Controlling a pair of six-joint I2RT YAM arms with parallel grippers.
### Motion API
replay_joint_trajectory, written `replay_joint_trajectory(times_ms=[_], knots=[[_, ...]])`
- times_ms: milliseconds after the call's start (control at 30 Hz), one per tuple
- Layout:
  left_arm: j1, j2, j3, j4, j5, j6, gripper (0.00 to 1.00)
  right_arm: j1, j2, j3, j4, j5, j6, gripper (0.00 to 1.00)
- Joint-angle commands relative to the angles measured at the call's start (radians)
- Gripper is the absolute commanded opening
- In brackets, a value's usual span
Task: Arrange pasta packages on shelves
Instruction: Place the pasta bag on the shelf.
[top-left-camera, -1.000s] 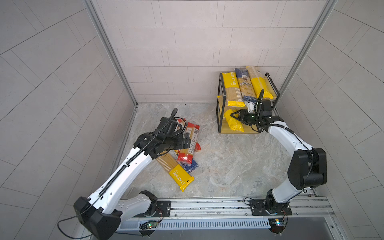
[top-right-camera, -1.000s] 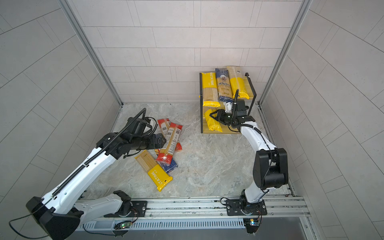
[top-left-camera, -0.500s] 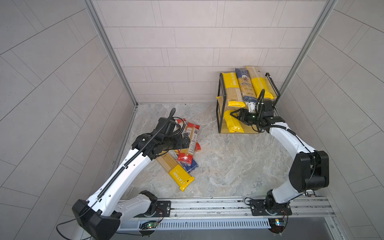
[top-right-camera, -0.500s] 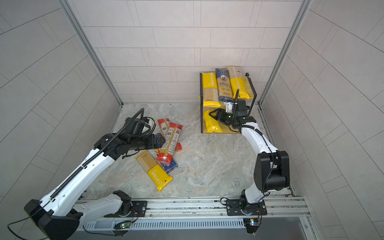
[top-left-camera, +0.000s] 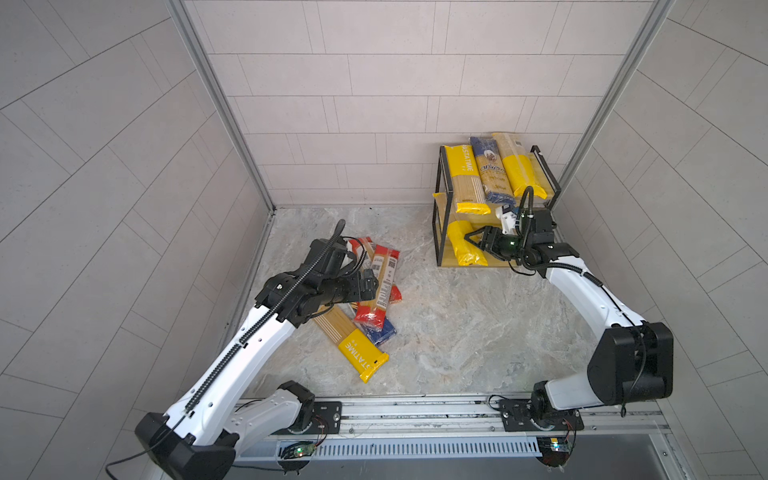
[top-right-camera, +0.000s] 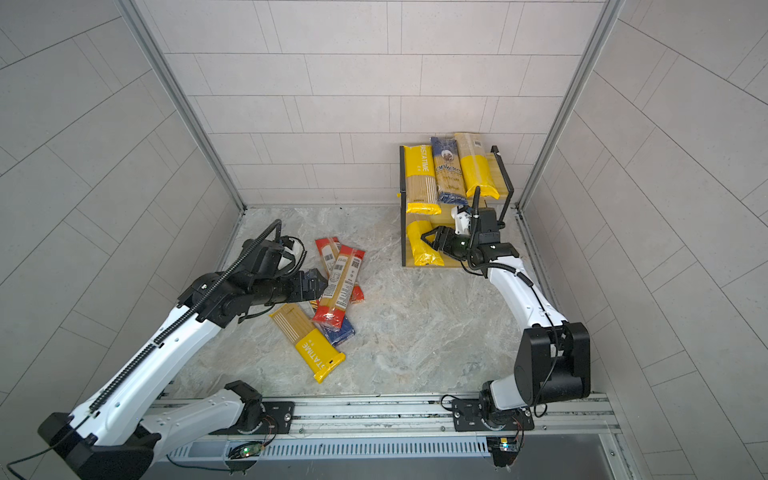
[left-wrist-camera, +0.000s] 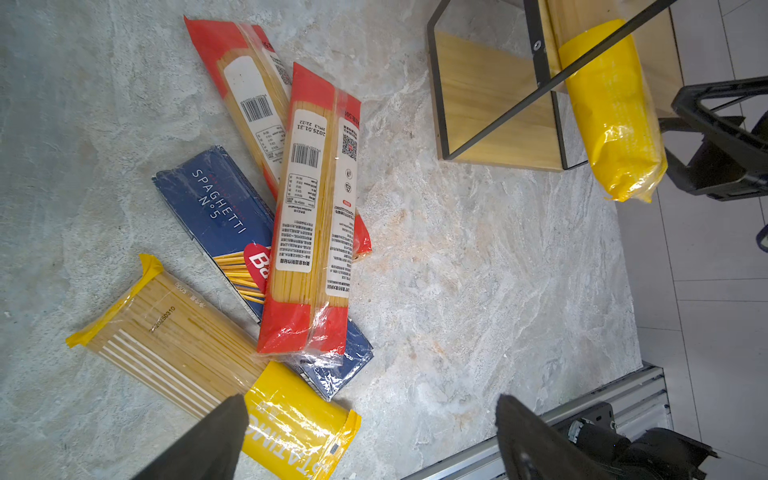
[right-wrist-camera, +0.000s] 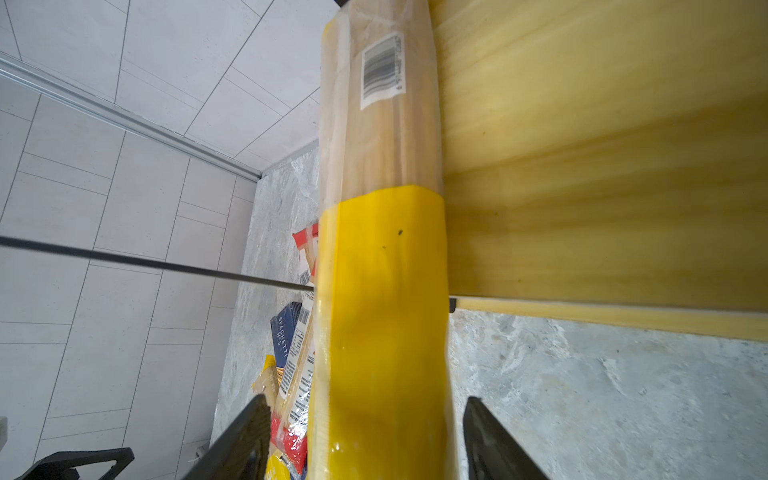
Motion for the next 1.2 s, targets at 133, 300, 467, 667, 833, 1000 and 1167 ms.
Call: replay_joint_trajectory(times_ms=[133,300,467,667,833,1000,1167], knots=[[0.006,-0.052,-0.013,-0.034,-0.004,-0.003,0.99,0.003,-0.062,-0.056,-0.008,0.023,-0.01,0.69],[0.007,-0.071,-0.021,-0.038,-0.001,-0.014,0.99,0.001,-0.056,-0.132,0.108,-0.036,0.081,0.65],[0.007,-0.09,-0.024,-0.051,-0.004,-0.019,0.99,0.001,-0.048,-0.193,0.252,-0.082,0.18,0.54],[0.007,-0.116,-0.024,-0.06,-0.013,-0.028,0.99,0.001,-0.027,-0.198,0.354,-0.114,0.264,0.48],[0.007,-0.136,-0.024,-0.055,-0.031,-0.033,0.99,0.001,-0.006,-0.188,0.397,-0.14,0.311,0.49],[0.007,-0.128,-0.021,-0.055,-0.032,-0.034,0.99,0.002,0.026,-0.18,0.435,-0.16,0.351,0.51],[0.007,-0.12,-0.011,-0.06,-0.03,-0.031,0.99,0.002,0.051,-0.174,0.464,-0.17,0.376,0.54]])
